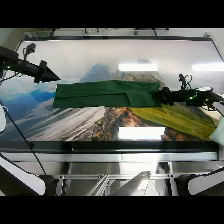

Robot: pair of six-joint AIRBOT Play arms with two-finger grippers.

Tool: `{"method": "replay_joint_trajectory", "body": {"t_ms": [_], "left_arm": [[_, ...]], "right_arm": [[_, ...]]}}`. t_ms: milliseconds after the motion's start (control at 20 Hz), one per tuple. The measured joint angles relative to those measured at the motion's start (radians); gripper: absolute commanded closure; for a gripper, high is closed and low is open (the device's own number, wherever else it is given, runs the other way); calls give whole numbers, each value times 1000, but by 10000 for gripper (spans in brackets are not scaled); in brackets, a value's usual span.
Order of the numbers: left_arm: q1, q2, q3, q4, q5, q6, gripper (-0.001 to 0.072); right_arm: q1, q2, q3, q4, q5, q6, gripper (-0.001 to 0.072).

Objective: Fold the shirts.

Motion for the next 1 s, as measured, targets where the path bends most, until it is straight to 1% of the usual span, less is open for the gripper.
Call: {"method": "replay_joint_trajectory", "body": {"t_ms": [150,250,500,600,800,1000], "left_arm": [[-109,-28,0,4,-39,0,692],[-201,-61,0,7,-87,0,692],[-433,-167,0,53,-303,-19,694],[-504,-207,0,71,-375,-25,696],[-589,-243,2,146,-438,-64,695],[-629,-254,3,157,-460,-87,692]], "right_arm": [[22,-5,21,14,6,24,688],[23,-5,29,17,36,36,689],[7,14,35,-66,138,81,689],[-2,31,35,-86,171,90,690],[-47,74,36,-103,222,91,690],[-148,129,36,-107,277,91,690]]}}
